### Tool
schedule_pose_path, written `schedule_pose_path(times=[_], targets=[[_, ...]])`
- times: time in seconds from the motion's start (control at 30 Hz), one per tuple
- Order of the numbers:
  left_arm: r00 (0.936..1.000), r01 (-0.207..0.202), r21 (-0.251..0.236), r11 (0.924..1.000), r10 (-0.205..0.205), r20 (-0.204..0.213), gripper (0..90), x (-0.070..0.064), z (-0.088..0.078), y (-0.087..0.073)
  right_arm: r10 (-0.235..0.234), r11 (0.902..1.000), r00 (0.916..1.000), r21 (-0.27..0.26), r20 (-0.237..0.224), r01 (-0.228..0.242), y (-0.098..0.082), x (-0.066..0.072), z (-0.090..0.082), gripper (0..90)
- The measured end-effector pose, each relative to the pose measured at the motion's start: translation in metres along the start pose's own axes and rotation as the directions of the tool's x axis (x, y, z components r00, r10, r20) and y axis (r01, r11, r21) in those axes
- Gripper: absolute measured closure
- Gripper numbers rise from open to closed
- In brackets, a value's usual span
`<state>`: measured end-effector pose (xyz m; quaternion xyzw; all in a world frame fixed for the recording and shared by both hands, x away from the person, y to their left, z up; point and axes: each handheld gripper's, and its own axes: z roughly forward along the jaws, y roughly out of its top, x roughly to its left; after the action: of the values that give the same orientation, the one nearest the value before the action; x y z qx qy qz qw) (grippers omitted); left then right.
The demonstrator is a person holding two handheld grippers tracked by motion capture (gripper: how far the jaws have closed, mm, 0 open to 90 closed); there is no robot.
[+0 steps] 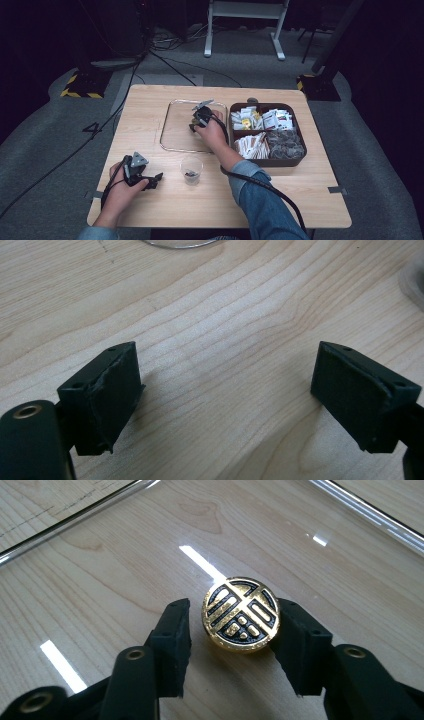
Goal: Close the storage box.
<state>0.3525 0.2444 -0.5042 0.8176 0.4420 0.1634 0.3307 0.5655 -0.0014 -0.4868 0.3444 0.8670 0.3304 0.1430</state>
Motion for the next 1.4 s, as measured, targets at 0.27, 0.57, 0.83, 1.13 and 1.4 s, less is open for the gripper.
schedule_pose_path(times=[0.27,0.57,0.83,1.13,1.4], targets=[[1.0,-0.001,0.0,1.0,0.001,-0.001,12.8,0.0,0.0,0.0,0.022,0.9996,0.9998,-0.016,0.001,-0.022,-0.001,-0.002,0.001,55.6],[1.0,0.0,0.0,1.0,0.0,0.0,12.9,0.0,0.0,0.0,0.017,0.9992,0.9998,-0.037,0.014,-0.016,-0.002,-0.001,0.002,58.2],[1.0,-0.001,0.0,1.0,0.001,-0.001,12.9,0.0,0.0,0.0,0.01,0.9988,0.9998,-0.048,0.018,-0.009,-0.002,0.0,0.002,58.5],[1.0,0.0,0.0,1.0,0.0,0.0,12.8,0.0,0.0,0.0,-0.008,0.9979,0.9999,-0.065,-0.008,0.008,0.004,0.004,0.0,58.6],[1.0,-0.001,0.0,1.0,0.001,0.0,12.9,0.0,0.0,0.0,-0.043,0.993,0.999,-0.111,-0.015,0.041,0.018,0.009,-0.014,58.5]])
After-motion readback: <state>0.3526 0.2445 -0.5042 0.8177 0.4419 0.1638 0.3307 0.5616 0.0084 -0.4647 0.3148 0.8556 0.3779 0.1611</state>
